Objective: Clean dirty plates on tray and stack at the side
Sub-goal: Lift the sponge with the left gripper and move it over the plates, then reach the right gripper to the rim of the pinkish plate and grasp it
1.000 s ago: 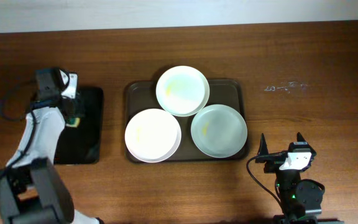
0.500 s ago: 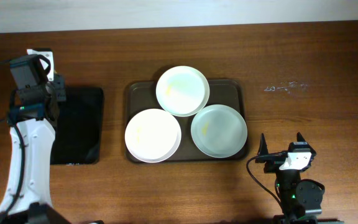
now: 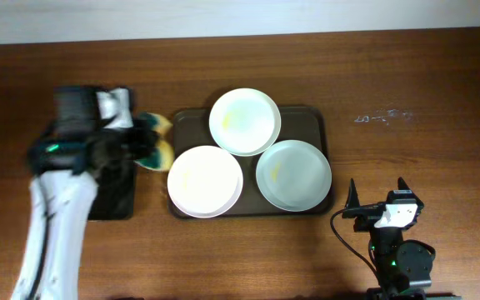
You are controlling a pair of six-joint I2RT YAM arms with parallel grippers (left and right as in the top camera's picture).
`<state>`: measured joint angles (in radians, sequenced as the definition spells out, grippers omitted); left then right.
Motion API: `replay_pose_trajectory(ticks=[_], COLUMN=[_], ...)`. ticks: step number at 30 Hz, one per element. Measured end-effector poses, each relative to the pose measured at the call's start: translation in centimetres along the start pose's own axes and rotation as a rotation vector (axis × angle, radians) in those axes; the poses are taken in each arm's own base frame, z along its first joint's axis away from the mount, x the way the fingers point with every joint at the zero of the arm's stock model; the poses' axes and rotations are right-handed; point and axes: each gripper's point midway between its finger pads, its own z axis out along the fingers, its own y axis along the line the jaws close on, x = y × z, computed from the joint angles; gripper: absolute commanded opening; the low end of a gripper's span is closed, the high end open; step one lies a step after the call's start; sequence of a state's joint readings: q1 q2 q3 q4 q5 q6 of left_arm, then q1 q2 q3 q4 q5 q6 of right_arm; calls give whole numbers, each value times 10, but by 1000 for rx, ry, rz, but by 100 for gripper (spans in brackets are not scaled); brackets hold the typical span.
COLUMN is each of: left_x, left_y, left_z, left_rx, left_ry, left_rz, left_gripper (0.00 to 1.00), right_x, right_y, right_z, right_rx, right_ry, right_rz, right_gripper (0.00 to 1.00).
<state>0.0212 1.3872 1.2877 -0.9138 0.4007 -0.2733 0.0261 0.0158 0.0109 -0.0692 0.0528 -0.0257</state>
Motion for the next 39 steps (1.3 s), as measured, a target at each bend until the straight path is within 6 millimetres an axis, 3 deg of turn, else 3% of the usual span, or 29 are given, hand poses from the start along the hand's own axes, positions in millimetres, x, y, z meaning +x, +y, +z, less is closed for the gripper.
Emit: replay_pose_trajectory(ticks=[3,6,8,9,12,15,17,19,20,22,23,24,26,28,29,30,31,33,34,35,36,37,38,39], left_x=[65,103,117,122,117,107,59,37,27,3,-1,-2,3,2,2,2,2,3,3,4,4,4,5,4], left_y=[-38,-26,-9,-2,-1,-8,-26,-23,-20,-1,15,45,64,69,70,71,71,72,72,73,73,73,73,73], left_z=[84,135,159,170,180,169,149,120,103,59,42,25,17,15,15,14,14,14,14,13,13,13,13,13], left_rx=[6,-90,-143,-165,-158,-168,-141,-147,-143,-149,-175,-246,-321,-353,-360,-365,-368,-372,-374,-376,-377,-378,-378,-377], left_ry=[315,470,530,549,523,536,453,421,386,294,276,274,287,282,281,281,281,283,283,287,287,288,289,287], left_rz=[70,64,42,33,37,23,13,-25,-43,-109,-155,-226,-250,-245,-244,-243,-243,-243,-242,-244,-243,-244,-244,-243], left_gripper=[0,1,18,44,62,65,65,64,71,87,97,100,100,100,100,100,100,100,100,100,100,100,100,100], right_x=[0,0,0,0,0,0,0,0,0,0,0,0,0,0,-16,-38,-37,-77,-109,-162,-191,-214,-253,-276], right_y=[0,0,0,0,0,0,0,0,0,0,0,0,0,0,4,23,32,73,87,100,102,94,81,73], right_z=[0,0,0,0,0,0,0,0,0,0,0,0,0,0,-1,-5,-6,-30,-53,-108,-155,-191,-198,-211], right_rx=[0,0,0,0,0,0,0,0,0,0,0,0,0,0,-24,-145,-199,-474,-598,-742,-793,-776,-714,-678], right_ry=[0,0,0,0,0,0,0,0,0,0,0,0,0,-2,-65,-148,-142,-290,-428,-711,-942,-1116,-1113,-1150], right_rz=[-1,0,0,0,-1,-1,-1,-1,-1,0,-1,-1,0,0,29,97,118,151,134,61,-17,-42,29,49], right_gripper=[98,98,98,98,98,99,98,98,98,98,98,98,98,98,98,98,98,98,98,98,98,98,98,98])
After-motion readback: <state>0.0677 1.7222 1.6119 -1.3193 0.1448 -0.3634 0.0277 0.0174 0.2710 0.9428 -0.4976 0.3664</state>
